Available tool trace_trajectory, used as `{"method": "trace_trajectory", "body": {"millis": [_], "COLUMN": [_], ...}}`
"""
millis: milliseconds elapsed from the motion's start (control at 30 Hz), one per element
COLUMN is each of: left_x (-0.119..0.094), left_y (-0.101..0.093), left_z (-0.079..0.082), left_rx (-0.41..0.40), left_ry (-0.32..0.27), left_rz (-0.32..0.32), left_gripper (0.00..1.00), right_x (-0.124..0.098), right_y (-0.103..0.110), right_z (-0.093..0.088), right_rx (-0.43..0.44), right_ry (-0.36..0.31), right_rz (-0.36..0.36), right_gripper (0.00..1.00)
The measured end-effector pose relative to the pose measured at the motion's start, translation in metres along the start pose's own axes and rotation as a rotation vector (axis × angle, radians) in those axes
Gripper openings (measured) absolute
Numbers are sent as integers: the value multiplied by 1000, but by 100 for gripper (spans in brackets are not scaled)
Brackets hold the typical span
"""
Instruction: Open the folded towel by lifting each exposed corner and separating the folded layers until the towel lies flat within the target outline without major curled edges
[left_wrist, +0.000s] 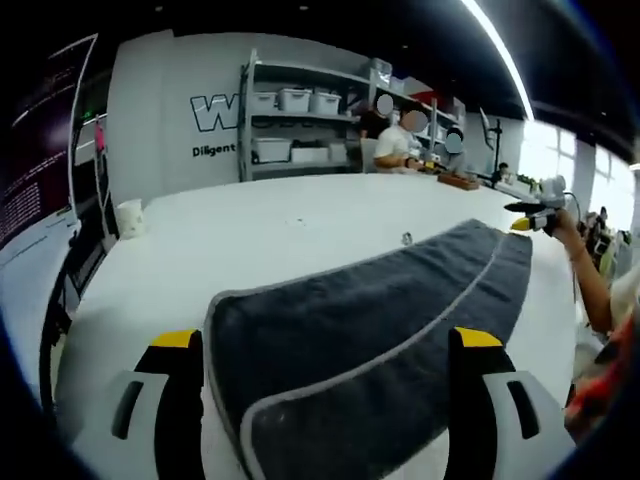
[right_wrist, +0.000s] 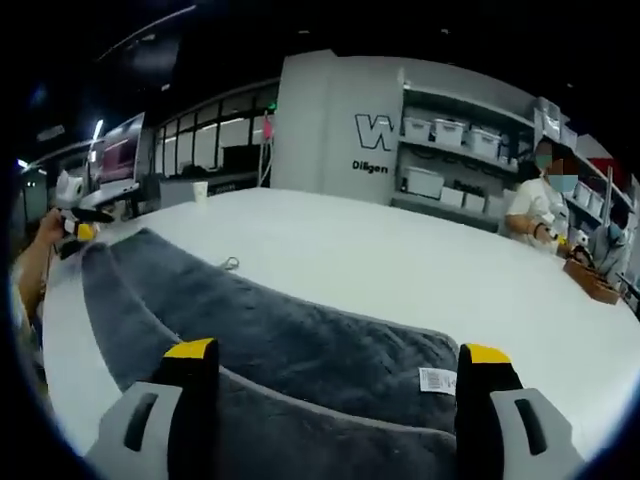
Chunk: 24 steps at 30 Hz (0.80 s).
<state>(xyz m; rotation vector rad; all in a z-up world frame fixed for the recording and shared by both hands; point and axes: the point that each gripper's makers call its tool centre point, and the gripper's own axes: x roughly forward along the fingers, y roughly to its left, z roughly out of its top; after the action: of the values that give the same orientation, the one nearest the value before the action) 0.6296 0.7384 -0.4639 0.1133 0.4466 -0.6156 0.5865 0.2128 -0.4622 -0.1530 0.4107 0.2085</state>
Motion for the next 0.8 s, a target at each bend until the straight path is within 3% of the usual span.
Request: {"method": "trace_trajectory", "body": {"millis": [167,367,433,533,800], "left_x": [-25,-50,-56,-63,-75], "left_y": [-15,-31,-35,-48,-65], "left_z": [-9,-24,-34,-43,-57], "left_rx": [33,61,94,102,87], "left_ry": [16,40,74,97,84], "left_rz": [6,12,28,-9,-20], "left_gripper": [99,99,99,99,99], "right_x": [-19,-50,-62,-75,-104], "right_y": [22,33,37,45,66], "right_z": [-14,-30,-32,-36,-33], "right_rx": [-14,-23,-24,-28,-59], "right_ry": [39,78,72,85,66], "right_rz": [49,44,41,65,79], "right_gripper": [99,99,98,98,97]}}
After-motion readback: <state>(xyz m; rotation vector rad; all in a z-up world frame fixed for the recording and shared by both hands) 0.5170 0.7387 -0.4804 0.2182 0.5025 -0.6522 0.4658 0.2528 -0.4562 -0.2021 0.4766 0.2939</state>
